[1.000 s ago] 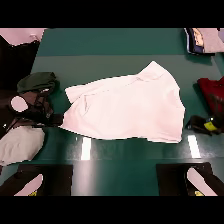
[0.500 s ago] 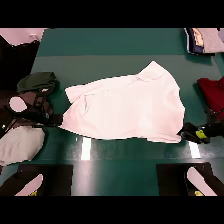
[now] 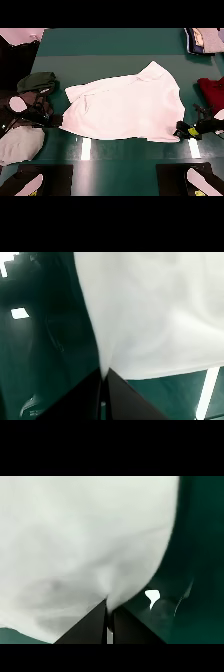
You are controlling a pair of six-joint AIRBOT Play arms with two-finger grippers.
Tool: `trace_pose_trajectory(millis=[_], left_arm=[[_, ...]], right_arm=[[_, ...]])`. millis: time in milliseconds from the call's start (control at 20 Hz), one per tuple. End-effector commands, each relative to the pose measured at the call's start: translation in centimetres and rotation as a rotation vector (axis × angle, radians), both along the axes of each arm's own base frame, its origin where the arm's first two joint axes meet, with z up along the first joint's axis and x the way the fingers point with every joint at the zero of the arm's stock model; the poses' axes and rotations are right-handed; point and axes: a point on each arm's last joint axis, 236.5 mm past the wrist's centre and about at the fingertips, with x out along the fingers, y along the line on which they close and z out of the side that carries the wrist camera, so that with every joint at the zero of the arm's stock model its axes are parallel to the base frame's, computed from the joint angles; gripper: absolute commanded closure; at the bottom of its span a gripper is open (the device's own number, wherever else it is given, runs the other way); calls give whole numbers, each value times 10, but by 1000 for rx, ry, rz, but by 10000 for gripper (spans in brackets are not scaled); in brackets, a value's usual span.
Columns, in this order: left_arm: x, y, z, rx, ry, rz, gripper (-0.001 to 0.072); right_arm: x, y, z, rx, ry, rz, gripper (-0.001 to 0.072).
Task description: Fold the shirts.
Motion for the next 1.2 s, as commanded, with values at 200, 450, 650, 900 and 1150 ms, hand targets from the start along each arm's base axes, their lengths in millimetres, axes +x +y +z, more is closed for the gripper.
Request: trace_pose_trajectory(millis=[200,450,650,900,1150], left_arm=[[21,-1,35,-2,-72,-14,680],[70,-5,144,-11,-313,-34,680],[92,-6,260,-18,-584,-43,680],[74,-6,404,-23,-925,-49,680],[19,-4,502,-29,-1179,-51,680]], right_arm=[[62,-17,97,-109,-308,30,692],[95,-27,210,-212,-619,29,692],[103,-31,316,-312,-899,14,692],[86,-28,450,-437,-1257,-16,692],[46,-15,536,-515,-1466,-8,692]])
